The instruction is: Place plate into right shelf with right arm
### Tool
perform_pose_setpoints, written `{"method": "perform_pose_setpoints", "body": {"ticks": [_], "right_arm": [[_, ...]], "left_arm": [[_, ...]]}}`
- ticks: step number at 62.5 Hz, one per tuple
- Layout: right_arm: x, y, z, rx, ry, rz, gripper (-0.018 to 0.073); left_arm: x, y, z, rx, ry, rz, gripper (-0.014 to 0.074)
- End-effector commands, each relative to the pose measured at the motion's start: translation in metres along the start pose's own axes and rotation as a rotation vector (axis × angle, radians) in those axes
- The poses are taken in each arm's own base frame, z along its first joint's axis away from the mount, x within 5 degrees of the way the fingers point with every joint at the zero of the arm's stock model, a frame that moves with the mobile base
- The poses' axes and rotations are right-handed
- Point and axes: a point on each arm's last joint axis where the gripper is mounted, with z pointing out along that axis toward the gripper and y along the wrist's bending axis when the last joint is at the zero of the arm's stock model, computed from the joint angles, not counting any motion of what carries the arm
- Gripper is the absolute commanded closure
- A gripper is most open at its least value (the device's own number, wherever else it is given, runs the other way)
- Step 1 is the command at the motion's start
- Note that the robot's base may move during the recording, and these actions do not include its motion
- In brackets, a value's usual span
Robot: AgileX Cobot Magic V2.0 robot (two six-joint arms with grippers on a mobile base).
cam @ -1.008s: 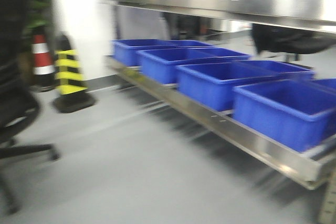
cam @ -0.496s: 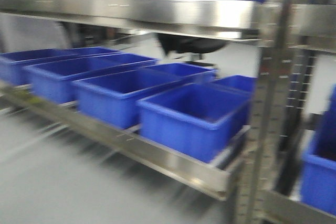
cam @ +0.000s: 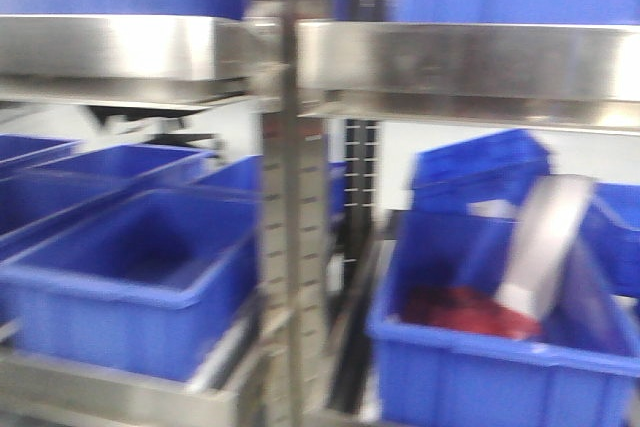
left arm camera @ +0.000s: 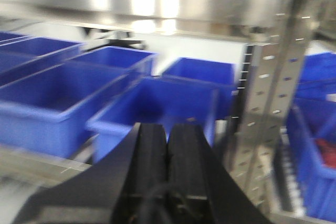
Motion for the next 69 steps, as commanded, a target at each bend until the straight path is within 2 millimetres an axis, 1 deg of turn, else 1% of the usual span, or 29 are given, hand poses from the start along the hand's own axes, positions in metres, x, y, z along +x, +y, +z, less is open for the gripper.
{"method": "perform_pose_setpoints", "body": {"ticks": [1,69], "right_arm": [[-0.0183,0.001,0.0002,-0.001,-0.116,0.0,0.0505],[-0.0183,0.001,0.0002,-0.001,-0.116,0.0,0.0505]], "left_arm": [[-0.0049,0.0001,0.0001,0.001,-0.077,-0.001,0.0643],[-0.0049,0.0001,0.0001,0.001,-0.077,-0.001,0.0643]]}}
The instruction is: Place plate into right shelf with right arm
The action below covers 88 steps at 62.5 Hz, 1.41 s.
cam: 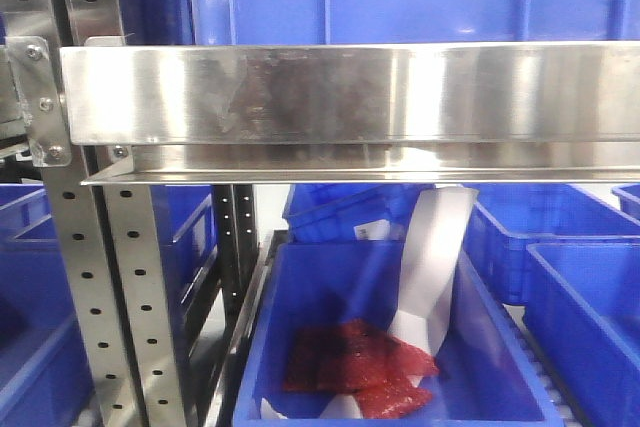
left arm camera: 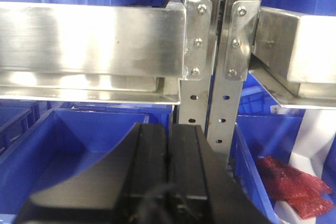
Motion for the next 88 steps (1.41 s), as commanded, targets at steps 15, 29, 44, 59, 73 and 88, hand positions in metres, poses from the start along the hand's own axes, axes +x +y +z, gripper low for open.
{"method": "perform_pose_setpoints", "body": {"ticks": [15,29,44,59,73,88], "right_arm": [[-0.019,0.001,0.0,-0.001,-0.119,0.0,0.0505],[-0.02,0.001,0.0,-0.002,-0.135,0.0,0.0505],[-0.061,0.008,0.013,-0.027,-0.135,-0.009,0.0505],[-0.114,0.021,0.066,-0.079,-0.073,0.002,0.0505],[-0.141,0.046,0.133,-0.175,-0.052,0.023,0.0505],[-0.136,0.081,0.209,-0.252,-0.03,0.037,0.0505]], "left_arm": [[-0.005,0.0,0.0,0.001,-0.077,-0.001,0.0643],[-0.005,0.0,0.0,0.001,-0.077,-0.001,0.0643],[-0.005,0.0,0.0,0.001,-0.077,-0.001,0.0643],[-0.005,0.0,0.0,0.001,-0.077,-0.001,0.0643],[-0.005,0.0,0.0,0.001,-0.077,-0.001,0.0643],[-0.005,0.0,0.0,0.001,-0.077,-0.001,0.0643]]}}
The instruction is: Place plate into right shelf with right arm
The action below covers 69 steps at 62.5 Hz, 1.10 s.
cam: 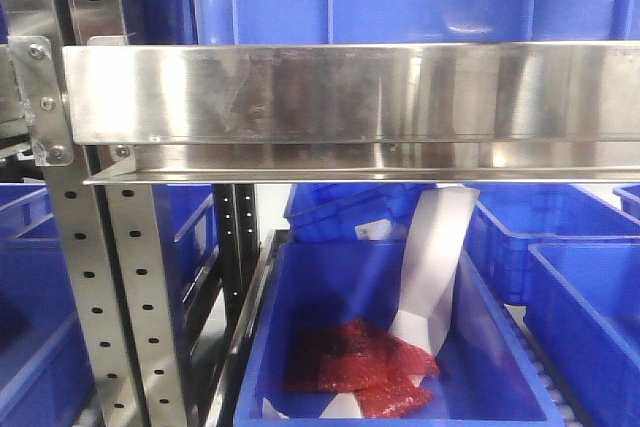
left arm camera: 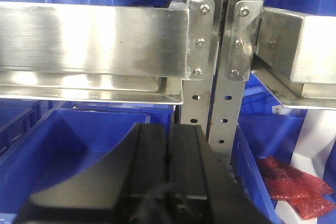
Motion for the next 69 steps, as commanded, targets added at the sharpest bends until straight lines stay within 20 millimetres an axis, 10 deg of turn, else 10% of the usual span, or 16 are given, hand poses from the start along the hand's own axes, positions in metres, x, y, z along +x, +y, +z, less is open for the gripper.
{"method": "perform_pose_setpoints", "body": {"ticks": [1,33,51,69], "right_arm": [[-0.026,0.006,0.02,-0.027,-0.16,-0.004,0.0505],[0.021,0.004,0.111,-0.018,-0.051,-0.008,0.0487],[0.027,0.003,0.115,-0.017,-0.038,-0.006,0.0143],[0.015,-0.003,0.109,0.0,-0.092,-0.008,0.0407]], "left_arm": [[-0.005,0.0,0.0,0.001,-0.077,-0.001,0.0643],[-0.005,0.0,0.0,0.001,-0.077,-0.001,0.0643],[-0.005,0.0,0.0,0.001,-0.077,-0.001,0.0643],[-0.005,0.0,0.0,0.001,-0.077,-0.001,0.0643]]}}
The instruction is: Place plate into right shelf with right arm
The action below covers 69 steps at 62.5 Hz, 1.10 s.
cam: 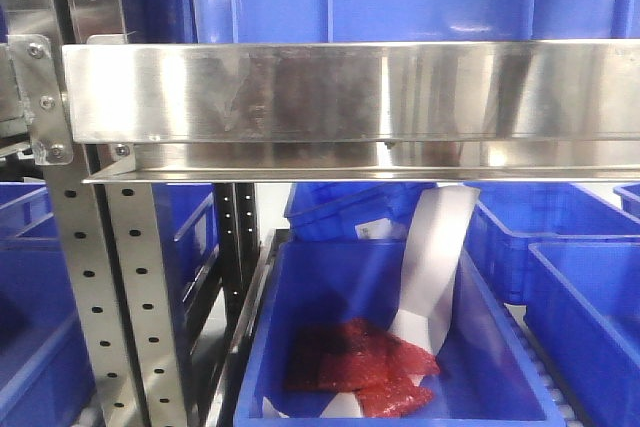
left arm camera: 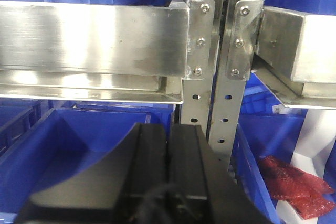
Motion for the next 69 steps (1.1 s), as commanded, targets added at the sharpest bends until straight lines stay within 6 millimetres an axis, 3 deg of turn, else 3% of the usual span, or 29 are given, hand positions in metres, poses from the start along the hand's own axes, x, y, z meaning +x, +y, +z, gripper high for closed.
{"method": "perform_pose_setpoints", "body": {"ticks": [1,6,17,26,39,57,69], "right_arm": [[-0.047,-0.003,-0.024,0.004,-0.21,-0.008,0.0433],[-0.052,-0.007,-0.031,0.017,-0.213,-0.009,0.0519],[-0.06,-0.015,-0.05,0.045,-0.213,-0.012,0.051],[-0.048,-0.02,-0.072,0.062,-0.199,-0.013,0.051],[-0.01,-0.02,-0.121,0.065,-0.187,-0.019,0.051],[0.044,-0.017,-0.217,0.062,-0.183,-0.063,0.051],[0.082,-0.017,-0.268,0.066,-0.162,-0.062,0.051]], "left_arm": [[-0.005,0.0,0.0,0.001,-0.077,-0.001,0.0643],[-0.005,0.0,0.0,0.001,-0.077,-0.001,0.0643],[-0.005,0.0,0.0,0.001,-0.077,-0.001,0.0643],[-0.005,0.0,0.0,0.001,-0.077,-0.001,0.0643],[-0.005,0.0,0.0,0.001,-0.077,-0.001,0.0643],[-0.005,0.0,0.0,0.001,-0.077,-0.001,0.0643],[-0.005,0.0,0.0,0.001,-0.077,-0.001,0.0643]]}}
